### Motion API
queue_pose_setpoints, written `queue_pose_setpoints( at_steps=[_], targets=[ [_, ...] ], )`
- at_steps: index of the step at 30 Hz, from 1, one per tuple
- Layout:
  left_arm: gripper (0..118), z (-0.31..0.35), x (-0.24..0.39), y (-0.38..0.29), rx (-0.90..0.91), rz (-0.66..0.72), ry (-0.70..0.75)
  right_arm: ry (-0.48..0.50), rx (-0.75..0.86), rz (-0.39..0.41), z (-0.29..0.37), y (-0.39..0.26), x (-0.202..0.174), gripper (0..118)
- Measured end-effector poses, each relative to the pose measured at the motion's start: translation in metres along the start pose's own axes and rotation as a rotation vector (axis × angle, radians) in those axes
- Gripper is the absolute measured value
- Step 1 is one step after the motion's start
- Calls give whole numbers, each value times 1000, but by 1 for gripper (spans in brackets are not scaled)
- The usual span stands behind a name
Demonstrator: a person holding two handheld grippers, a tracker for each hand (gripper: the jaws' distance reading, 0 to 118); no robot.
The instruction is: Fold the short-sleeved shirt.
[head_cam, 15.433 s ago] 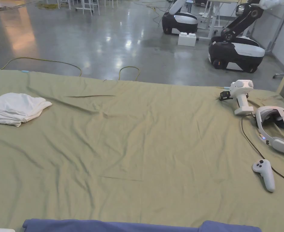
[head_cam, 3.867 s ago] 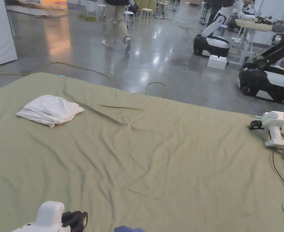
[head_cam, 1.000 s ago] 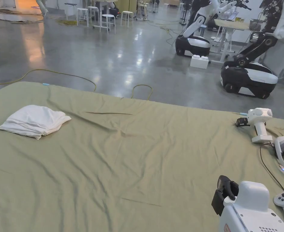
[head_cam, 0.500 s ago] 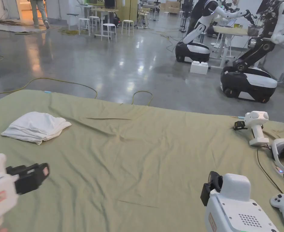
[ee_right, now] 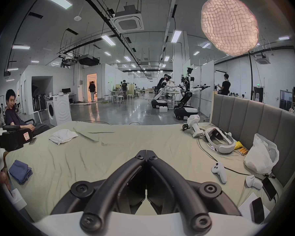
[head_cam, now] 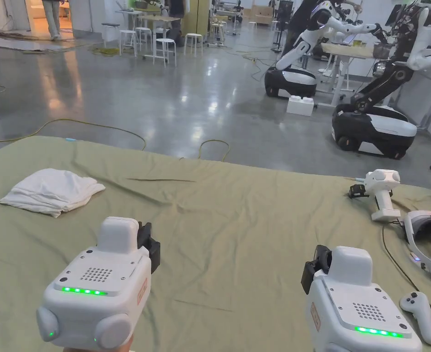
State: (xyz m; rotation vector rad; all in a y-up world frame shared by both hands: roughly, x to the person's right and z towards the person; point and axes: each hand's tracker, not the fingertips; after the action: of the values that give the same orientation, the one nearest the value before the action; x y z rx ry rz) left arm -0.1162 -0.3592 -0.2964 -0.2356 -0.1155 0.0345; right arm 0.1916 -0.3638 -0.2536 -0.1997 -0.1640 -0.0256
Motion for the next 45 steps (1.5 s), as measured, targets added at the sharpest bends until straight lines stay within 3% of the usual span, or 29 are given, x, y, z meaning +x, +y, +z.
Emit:
queue_pose_setpoints(
  at_steps=[15, 25, 26, 29, 30, 34, 38, 40, 45],
  targets=[
    [4, 11, -5, -2, 68, -21, 52, 2, 46, -12, 10, -4, -5, 0],
    [8, 14, -5, 11, 98, -51, 50, -6, 57, -7, 8, 1, -7, 1],
    [13, 14, -6, 10, 100, -52, 53, -11, 54, 0, 8, 1, -7, 8],
    [50, 14, -7, 12, 106, -52, 62, -28, 51, 13, 8, 1, -7, 64],
    [65, 14, -8, 12, 107, -49, 57, -26, 50, 12, 8, 1, -7, 74],
    [67, 13, -8, 11, 89, -46, 47, -17, 35, 19, 4, 0, -5, 78],
    [76, 10, -10, 8, 89, -41, 70, -35, 17, 13, 0, 0, -4, 110],
    [84, 9, -12, 6, 89, -25, 69, -29, 17, 8, -1, 0, -3, 111],
    [84, 0, -19, 6, 49, 35, 53, -12, -4, 4, -6, 0, -1, 111]
  ],
)
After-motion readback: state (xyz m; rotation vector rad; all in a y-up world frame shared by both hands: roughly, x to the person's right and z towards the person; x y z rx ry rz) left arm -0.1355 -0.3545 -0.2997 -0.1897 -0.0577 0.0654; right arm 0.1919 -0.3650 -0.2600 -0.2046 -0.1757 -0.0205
